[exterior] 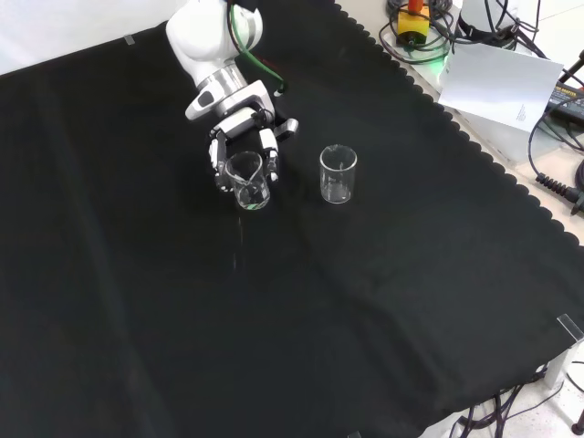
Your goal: Pick up the beaker on the right.
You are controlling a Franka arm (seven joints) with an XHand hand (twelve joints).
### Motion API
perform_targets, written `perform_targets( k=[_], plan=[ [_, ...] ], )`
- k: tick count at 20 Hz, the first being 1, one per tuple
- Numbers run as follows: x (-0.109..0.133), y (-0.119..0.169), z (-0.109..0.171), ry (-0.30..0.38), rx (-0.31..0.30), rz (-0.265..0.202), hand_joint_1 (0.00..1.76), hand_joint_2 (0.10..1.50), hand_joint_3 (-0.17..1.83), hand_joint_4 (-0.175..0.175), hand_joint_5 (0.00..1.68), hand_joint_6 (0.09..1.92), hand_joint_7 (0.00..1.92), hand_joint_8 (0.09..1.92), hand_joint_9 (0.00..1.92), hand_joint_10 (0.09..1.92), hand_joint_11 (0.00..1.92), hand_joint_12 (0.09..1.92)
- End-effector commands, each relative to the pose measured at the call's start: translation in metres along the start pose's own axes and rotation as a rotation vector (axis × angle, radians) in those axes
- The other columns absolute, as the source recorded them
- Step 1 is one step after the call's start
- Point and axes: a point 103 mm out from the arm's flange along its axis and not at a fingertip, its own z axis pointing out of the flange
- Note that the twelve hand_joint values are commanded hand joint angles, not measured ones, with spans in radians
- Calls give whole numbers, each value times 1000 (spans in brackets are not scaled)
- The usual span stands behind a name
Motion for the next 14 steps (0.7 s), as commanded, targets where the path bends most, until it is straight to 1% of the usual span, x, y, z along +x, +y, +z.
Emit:
perform_targets(
  k=[1,3,5,6,10,11,12,13,14],
  plan=[
    [30,-6,-44,-112,-152,-39,1307,773,346,-155,1416,273,1535,87,1624,87,1437,661],
    [38,-7,-55,-145,-145,-52,1313,782,329,-171,1422,258,1534,87,1631,87,1440,658],
    [44,-10,-64,-175,-139,-55,1315,784,326,-175,1424,253,1534,87,1637,87,1435,654],
    [47,-13,-69,-201,-134,-57,1315,784,326,-175,1424,253,1534,87,1642,87,1436,653],
    [58,-32,-85,-264,-114,-40,1315,774,347,-175,1422,263,1532,87,1658,87,1525,630],
    [61,-37,-88,-282,-107,-35,1311,715,457,-100,1399,340,1557,87,1667,87,1544,602],
    [63,-44,-91,-297,-105,-27,1309,653,569,-37,1382,407,1581,87,1677,87,1560,574],
    [66,-51,-95,-312,-103,-23,1308,613,641,1,1374,447,1596,87,1686,87,1571,555],
    [70,-58,-99,-329,-99,-18,1308,586,689,21,1372,466,1604,87,1694,87,1577,532]
  ],
)
